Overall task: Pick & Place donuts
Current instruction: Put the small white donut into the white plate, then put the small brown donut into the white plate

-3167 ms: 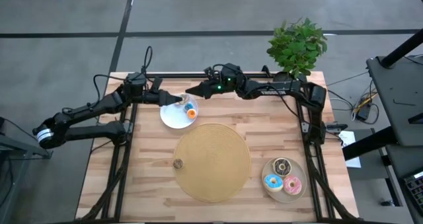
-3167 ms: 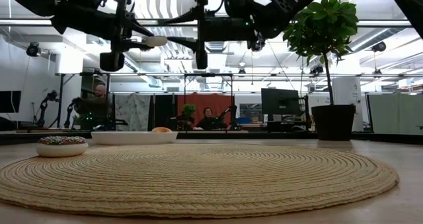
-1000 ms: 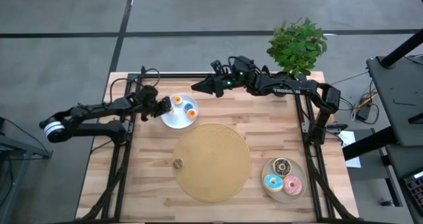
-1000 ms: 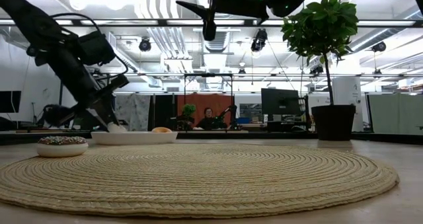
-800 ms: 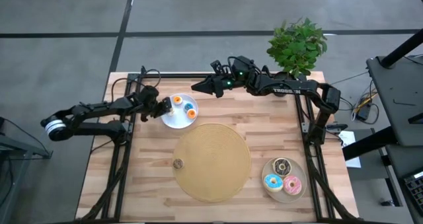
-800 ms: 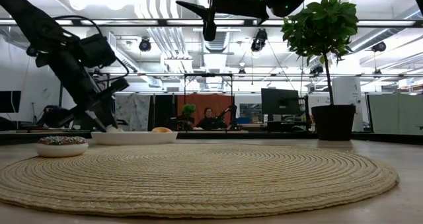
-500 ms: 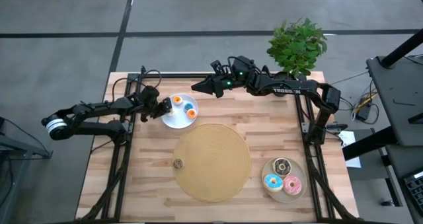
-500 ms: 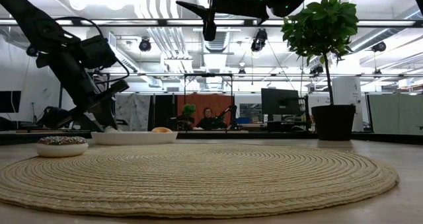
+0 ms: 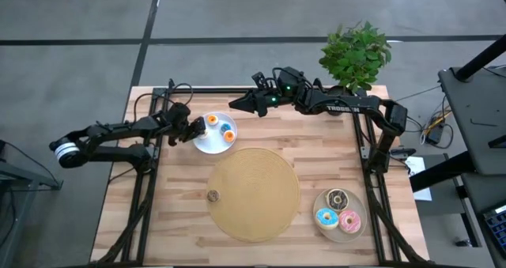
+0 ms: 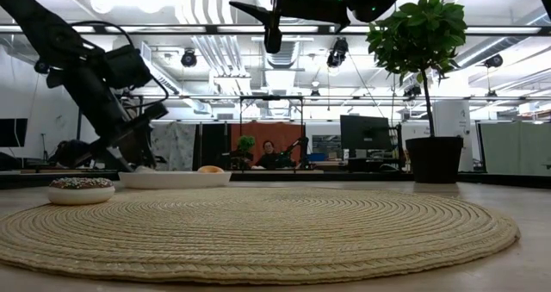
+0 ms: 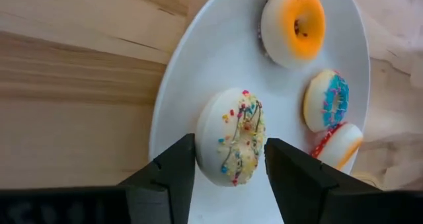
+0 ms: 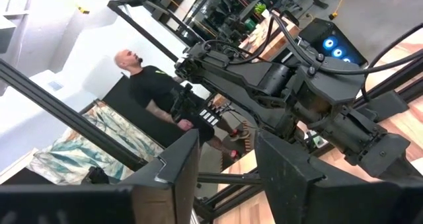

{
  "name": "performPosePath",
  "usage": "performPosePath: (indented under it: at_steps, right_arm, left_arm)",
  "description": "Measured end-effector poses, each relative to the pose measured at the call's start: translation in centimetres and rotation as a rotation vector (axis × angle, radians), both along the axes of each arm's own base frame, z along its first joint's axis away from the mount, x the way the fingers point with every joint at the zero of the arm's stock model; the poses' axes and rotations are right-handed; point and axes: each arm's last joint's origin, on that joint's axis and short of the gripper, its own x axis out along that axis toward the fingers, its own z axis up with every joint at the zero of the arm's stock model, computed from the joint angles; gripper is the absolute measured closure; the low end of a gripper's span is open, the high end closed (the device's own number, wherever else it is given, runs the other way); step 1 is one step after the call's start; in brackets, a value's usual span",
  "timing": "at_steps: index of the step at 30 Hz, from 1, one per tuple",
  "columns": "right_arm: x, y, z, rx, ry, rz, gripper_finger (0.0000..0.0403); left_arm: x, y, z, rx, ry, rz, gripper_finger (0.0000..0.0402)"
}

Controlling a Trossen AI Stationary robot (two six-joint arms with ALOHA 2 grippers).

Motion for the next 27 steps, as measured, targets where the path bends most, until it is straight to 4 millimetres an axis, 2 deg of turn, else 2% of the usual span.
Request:
performPosePath:
  at_steps: [7,13,17,22,27]
  right_arm:
    - [0.0,0.0,0.0,0.000,0.000,-0.001,0.0265]
    - [0.0,0.0,0.0,0.000,0.000,-0.001,0.0268]
    - [0.0,0.0,0.0,0.000,0.000,-0.001,0.0264]
    - [0.0,0.0,0.0,0.000,-0.001,-0.001,0.0262]
    - [-0.1,0.1,0.0,-0.003,0.000,0.042,0.0268]
  left_arm:
    - [0.5,0.4,1.4,0.017,-0.004,-0.025,0.0248]
    - [0.2,0.5,2.6,0.033,0.150,-0.045,0.0248]
    - [0.4,0.7,3.5,0.053,0.175,-0.069,0.0248]
    - [1.2,1.3,5.7,0.103,0.122,-0.084,0.0248]
    - [2.1,1.2,8.7,0.141,0.074,-0.238,0.0248]
